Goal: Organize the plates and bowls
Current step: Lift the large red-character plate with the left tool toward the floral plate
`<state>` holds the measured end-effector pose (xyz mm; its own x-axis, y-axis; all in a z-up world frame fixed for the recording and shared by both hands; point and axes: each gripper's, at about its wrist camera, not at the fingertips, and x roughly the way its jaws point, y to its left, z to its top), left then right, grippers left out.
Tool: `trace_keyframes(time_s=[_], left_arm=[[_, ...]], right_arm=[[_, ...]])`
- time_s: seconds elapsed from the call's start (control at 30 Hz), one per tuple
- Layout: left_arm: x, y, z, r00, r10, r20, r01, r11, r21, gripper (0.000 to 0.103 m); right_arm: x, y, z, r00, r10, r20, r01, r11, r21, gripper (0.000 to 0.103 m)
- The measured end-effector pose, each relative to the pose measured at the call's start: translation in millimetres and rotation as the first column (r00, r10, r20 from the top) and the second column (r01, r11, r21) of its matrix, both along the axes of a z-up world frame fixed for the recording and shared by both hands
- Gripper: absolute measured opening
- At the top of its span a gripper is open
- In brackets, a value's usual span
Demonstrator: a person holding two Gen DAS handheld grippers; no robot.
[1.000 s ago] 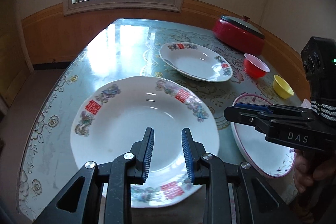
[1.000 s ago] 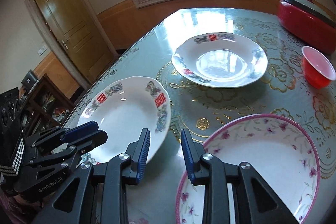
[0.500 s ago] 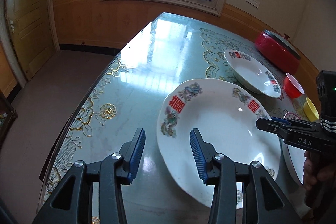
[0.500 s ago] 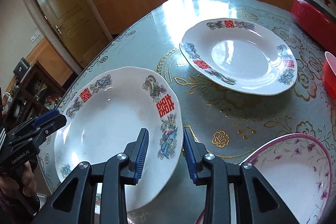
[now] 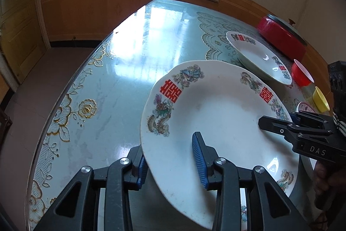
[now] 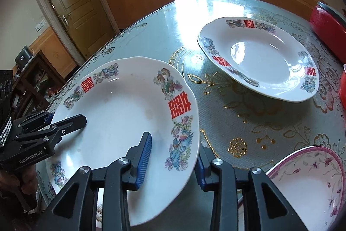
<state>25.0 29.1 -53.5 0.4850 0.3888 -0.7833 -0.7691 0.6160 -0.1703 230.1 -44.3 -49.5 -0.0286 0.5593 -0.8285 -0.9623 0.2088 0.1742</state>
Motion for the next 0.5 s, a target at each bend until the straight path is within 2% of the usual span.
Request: trace_keyframes(time_s=[0.13, 0.27, 0.5], left_arm=[[2, 2, 0, 1.0, -0.005, -0.004, 0.005, 1.0, 0.015, 0.038], [-1, 1, 0, 1.0, -0.006, 0.002, 0.006, 1.0, 0.014, 0.037], [-3, -4, 0, 1.0, -0.017, 0.005, 0.017, 1.0, 0.023, 0.036]], right_arm=[[-3, 0, -1, 1.0, -0.004, 0.005, 0.004, 1.0, 0.003, 0.035], [3, -5, -1, 0.999, -0.015, -0.032, 0.015, 1.0, 0.014, 0.031], [4, -15, 1, 0.998, -0.025, -0.06, 0.026, 0.999, 0.03, 0.03]])
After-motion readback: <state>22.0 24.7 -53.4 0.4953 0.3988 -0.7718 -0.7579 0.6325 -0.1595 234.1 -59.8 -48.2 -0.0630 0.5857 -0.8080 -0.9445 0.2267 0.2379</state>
